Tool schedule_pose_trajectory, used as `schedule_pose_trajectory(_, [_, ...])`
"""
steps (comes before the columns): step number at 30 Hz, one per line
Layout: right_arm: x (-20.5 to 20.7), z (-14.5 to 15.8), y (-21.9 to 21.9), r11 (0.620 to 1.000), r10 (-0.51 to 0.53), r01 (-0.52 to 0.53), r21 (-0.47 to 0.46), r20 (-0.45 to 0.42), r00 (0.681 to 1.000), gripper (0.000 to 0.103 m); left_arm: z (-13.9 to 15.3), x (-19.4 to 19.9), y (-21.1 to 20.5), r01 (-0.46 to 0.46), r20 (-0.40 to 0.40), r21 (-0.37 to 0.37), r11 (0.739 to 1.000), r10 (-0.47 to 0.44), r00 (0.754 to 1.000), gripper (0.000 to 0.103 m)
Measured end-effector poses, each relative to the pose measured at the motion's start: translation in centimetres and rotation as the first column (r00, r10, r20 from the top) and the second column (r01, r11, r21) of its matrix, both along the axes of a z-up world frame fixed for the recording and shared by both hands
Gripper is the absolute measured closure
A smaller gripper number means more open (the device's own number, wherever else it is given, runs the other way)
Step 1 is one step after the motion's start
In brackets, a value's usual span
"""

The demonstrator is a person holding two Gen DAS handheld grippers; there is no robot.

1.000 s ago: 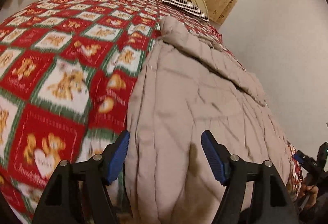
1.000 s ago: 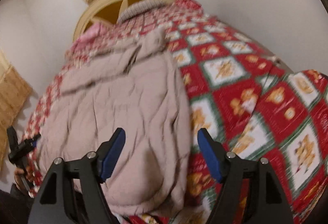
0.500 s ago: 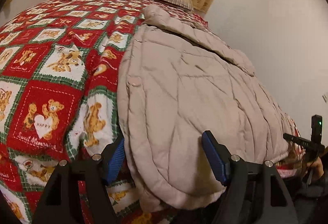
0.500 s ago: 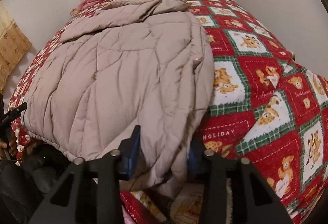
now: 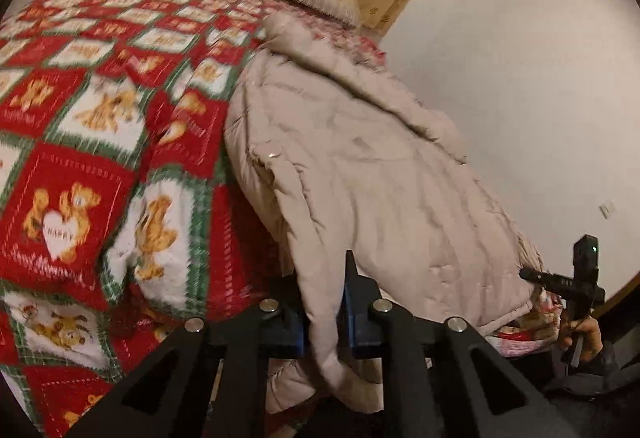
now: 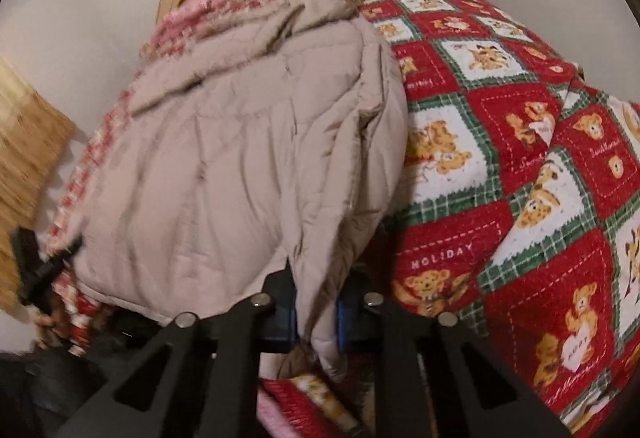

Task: Fold large clothes

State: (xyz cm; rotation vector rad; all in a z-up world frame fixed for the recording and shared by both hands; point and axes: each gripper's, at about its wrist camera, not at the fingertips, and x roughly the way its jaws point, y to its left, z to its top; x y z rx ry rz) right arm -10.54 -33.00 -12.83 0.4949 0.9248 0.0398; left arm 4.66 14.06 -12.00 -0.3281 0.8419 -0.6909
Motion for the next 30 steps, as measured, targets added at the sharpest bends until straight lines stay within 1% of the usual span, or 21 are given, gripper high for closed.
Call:
schedule_pose_trajectory(1, [-0.3,0.6,-0.2,1.0,-0.005,0.004,0.027,0.021,1.0,0.088,0.5,-0.2,0.0,0.012,0.009,-0.027,1.0,-0.012,1.0,0.091])
schedule_pose_trajectory(3, [-0.7,1.9,-0.6,0.997,-0.015,0.01,0.073,0.061,0.998,0.088,2.6,-0.8,0.4,0.052,0.051,-0.113,0.992,-0.046,0.998,0.092])
schedule_pose_trajectory(4, [-1.3,2.9,-0.8,0.994,-0.021,0.012,0.105,0.092,0.996,0.088,3.3,-1.1,0.5,0.066,0.067,-0.131,0.989,-0.057,0.996,0.092])
schedule_pose_trajectory(8, [-3.0,6.3,-1.2,0.985,-0.027,-0.005,0.174,0.185,0.982,0.088,7.1,-2.9,0.8,0.151,0.161,-0.188,0.971,-0.121,0.979,0.092])
schedule_pose_trajectory(10, [-4.0,8.2,-1.0,0.979,-0.025,-0.022,0.201,0.228,0.973,0.088,9.0,-3.7,1.0,0.186,0.195,-0.237,0.954,-0.141,0.971,0.092])
schedule_pose_trajectory(11, [-4.4,9.0,-0.8,0.979,-0.021,-0.03,0.203,0.246,0.969,0.088,10.0,-4.0,1.2,0.207,0.208,-0.272,0.94,-0.153,0.966,0.092])
schedule_pose_trajectory(13, [-5.4,11.1,-0.4,0.98,-0.017,-0.043,0.196,0.294,0.956,0.088,11.5,-4.4,1.6,0.229,0.217,-0.324,0.918,-0.163,0.962,0.092])
schedule_pose_trajectory(14, [-5.7,11.6,-0.4,0.979,-0.021,-0.044,0.201,0.309,0.951,0.088,12.0,-4.4,1.8,0.232,0.214,-0.344,0.91,-0.165,0.963,0.092])
schedule_pose_trajectory(15, [-6.0,12.4,-0.6,0.974,-0.031,-0.046,0.221,0.334,0.942,0.088,12.7,-4.2,2.1,0.232,0.203,-0.372,0.899,-0.164,0.965,0.092])
schedule_pose_trajectory(17, [-6.3,13.6,-1.4,0.964,-0.063,-0.041,0.264,0.371,0.926,0.088,13.8,-3.4,2.3,0.218,0.184,-0.404,0.889,-0.154,0.971,0.092])
schedule_pose_trajectory(20, [-4.6,15.0,-2.7,0.95,-0.103,-0.027,0.312,0.392,0.914,0.088,14.9,-0.5,2.0,0.157,0.131,-0.425,0.891,-0.112,0.985,0.092])
schedule_pose_trajectory(23, [-1.1,16.9,-3.7,0.95,-0.126,-0.011,0.312,0.417,0.9,0.088,15.7,3.6,1.5,0.079,0.074,-0.441,0.894,-0.051,0.996,0.092])
schedule_pose_trajectory(24, [1.1,17.6,-4.4,0.949,-0.135,-0.007,0.316,0.425,0.895,0.088,15.9,5.8,1.2,0.038,0.043,-0.438,0.898,-0.021,0.999,0.092])
schedule_pose_trajectory(25, [2.9,18.1,-4.8,0.947,-0.143,-0.003,0.32,0.431,0.891,0.088,16.0,7.1,0.9,0.018,0.03,-0.431,0.902,-0.006,1.0,0.092])
schedule_pose_trajectory(27, [6.1,18.6,-5.7,0.947,-0.159,0.012,0.322,0.435,0.886,0.089,16.3,11.0,-0.1,-0.035,0.007,-0.395,0.918,0.041,0.999,0.092])
schedule_pose_trajectory(28, [8.4,18.7,-6.1,0.947,-0.171,0.026,0.32,0.433,0.885,0.089,16.1,13.5,-0.8,-0.073,-0.013,-0.368,0.927,0.073,0.997,0.092])
schedule_pose_trajectory(29, [10.2,18.6,-6.5,0.947,-0.181,0.038,0.318,0.431,0.884,0.089,15.8,15.8,-1.4,-0.104,-0.041,-0.352,0.93,0.096,0.995,0.092])
schedule_pose_trajectory(30, [13.1,18.3,-6.8,0.951,-0.192,0.063,0.303,0.418,0.888,0.089,15.3,17.5,-1.7,-0.128,-0.065,-0.344,0.93,0.113,0.991,0.092])
